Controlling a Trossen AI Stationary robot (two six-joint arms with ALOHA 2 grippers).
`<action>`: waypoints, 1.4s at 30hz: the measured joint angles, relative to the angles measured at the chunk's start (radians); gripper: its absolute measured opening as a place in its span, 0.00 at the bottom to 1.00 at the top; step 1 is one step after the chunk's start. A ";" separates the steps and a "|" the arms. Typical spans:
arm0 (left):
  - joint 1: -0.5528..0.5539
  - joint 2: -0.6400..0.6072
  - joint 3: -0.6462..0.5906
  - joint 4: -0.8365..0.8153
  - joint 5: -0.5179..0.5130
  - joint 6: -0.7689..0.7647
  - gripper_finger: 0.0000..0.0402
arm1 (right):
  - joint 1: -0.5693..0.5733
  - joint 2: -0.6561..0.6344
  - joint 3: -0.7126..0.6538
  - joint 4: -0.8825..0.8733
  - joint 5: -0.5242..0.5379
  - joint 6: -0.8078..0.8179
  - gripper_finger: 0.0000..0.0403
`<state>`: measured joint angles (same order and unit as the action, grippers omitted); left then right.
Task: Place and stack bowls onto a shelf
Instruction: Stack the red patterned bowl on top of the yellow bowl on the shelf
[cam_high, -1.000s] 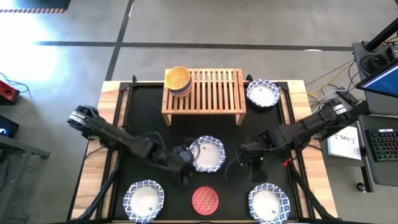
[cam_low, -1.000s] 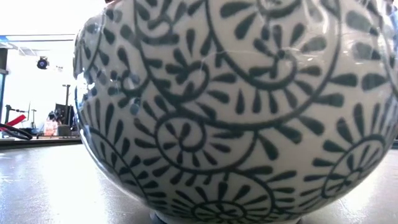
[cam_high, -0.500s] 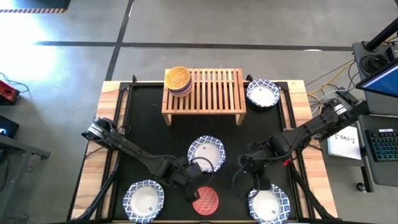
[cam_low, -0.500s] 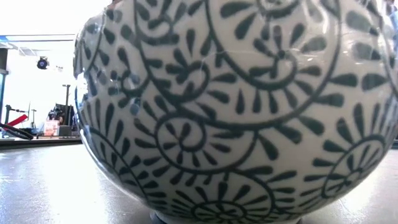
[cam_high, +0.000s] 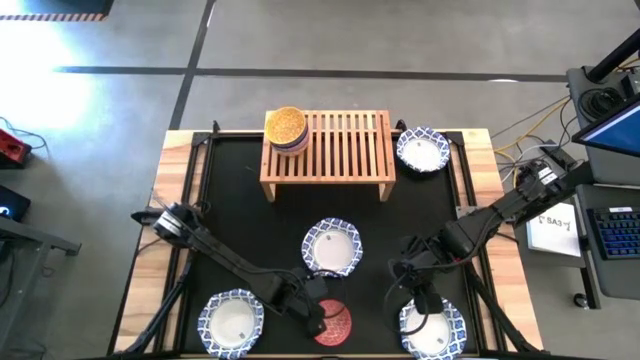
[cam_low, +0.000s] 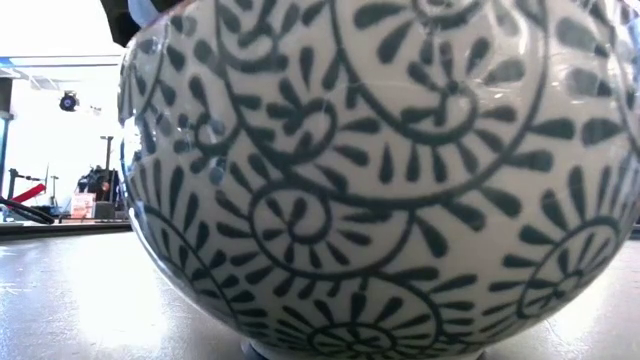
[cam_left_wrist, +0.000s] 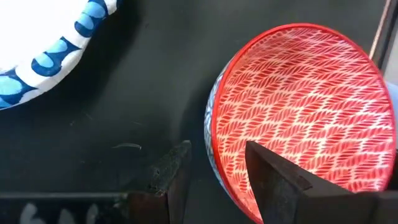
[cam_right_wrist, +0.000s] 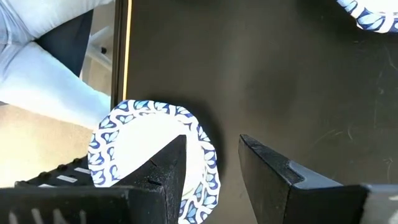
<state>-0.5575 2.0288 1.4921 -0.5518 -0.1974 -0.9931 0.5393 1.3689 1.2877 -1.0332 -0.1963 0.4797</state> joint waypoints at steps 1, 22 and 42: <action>0.000 0.005 0.000 0.002 0.000 -0.004 0.34 | 0.001 0.000 0.000 0.000 0.000 0.000 0.33; 0.006 0.042 0.000 0.044 0.022 -0.018 0.02 | 0.004 0.000 -0.001 -0.002 0.006 -0.016 0.33; 0.179 -0.311 -0.001 -0.132 -0.144 0.283 0.01 | 0.003 0.000 -0.002 -0.011 0.007 -0.087 0.33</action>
<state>-0.3789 1.7183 1.4910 -0.6841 -0.3411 -0.7101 0.5426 1.3689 1.2861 -1.0440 -0.1892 0.3928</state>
